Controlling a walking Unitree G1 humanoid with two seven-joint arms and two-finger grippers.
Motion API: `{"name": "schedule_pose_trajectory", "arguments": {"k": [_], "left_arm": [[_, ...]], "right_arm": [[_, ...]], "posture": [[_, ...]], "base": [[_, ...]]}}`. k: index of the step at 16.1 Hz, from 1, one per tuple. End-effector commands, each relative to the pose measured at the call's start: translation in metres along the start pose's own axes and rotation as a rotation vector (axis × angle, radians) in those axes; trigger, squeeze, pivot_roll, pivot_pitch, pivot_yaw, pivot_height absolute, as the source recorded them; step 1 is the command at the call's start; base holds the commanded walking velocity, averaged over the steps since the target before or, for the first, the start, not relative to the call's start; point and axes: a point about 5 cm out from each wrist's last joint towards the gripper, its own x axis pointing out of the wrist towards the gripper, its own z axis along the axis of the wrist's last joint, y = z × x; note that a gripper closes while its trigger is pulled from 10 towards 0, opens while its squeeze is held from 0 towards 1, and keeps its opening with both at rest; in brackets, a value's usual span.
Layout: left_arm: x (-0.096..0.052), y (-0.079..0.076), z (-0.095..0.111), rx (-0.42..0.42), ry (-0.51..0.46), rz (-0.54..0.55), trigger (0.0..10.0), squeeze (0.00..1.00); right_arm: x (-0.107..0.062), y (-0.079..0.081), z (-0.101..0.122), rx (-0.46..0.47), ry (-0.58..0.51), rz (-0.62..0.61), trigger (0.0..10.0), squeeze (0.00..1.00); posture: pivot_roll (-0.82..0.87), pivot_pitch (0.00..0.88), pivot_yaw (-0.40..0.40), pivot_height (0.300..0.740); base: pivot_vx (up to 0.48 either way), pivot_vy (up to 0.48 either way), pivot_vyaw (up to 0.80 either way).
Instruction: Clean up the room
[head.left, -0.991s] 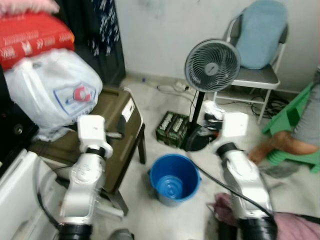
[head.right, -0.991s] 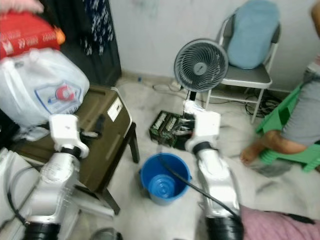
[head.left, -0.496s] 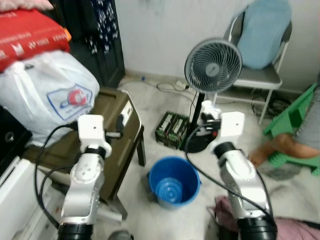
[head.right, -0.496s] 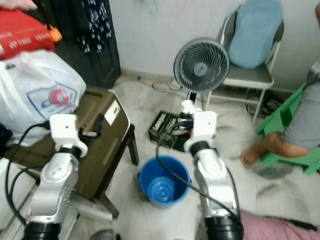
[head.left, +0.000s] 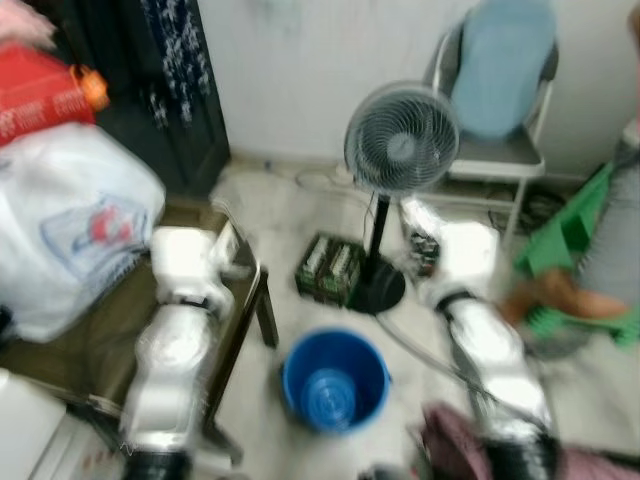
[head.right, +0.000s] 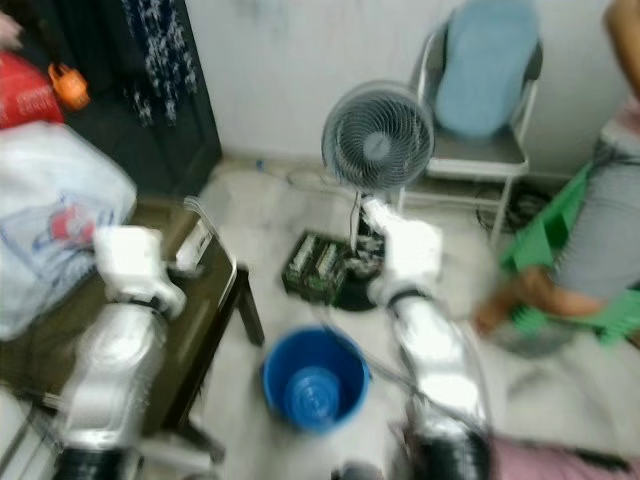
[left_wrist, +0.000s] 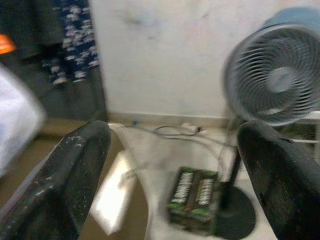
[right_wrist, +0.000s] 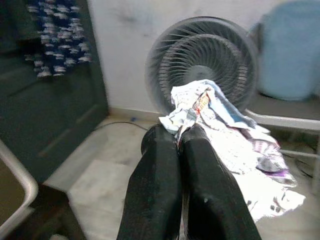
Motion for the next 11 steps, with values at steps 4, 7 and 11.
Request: {"name": "schedule_pose_trajectory", "arguments": {"k": [4,7,11], "left_arm": [[-0.0004,0.0148,0.0016,0.013,0.004,0.048,10.0,0.00],[-0.0004,0.0141,0.0015,0.014,0.005,0.048,10.0,0.00],[-0.0006,0.0144,0.0017,0.016,0.004,0.050,10.0,0.00]], "right_arm": [[0.0059,0.0136,0.0074,0.042,-0.023,0.037,10.0,0.00],[0.0059,0.0131,0.0070,0.037,-0.022,0.038,10.0,0.00],[0.0064,0.0130,0.0042,0.038,-0.008,0.031,10.0,0.00]], "posture": [[0.01,0.000,-0.003,0.740],[0.01,0.000,-0.003,0.740],[0.01,0.000,-0.004,0.740]], "base": [[0.000,0.000,0.00],[0.000,0.000,0.00],[0.000,0.000,0.00]]}}
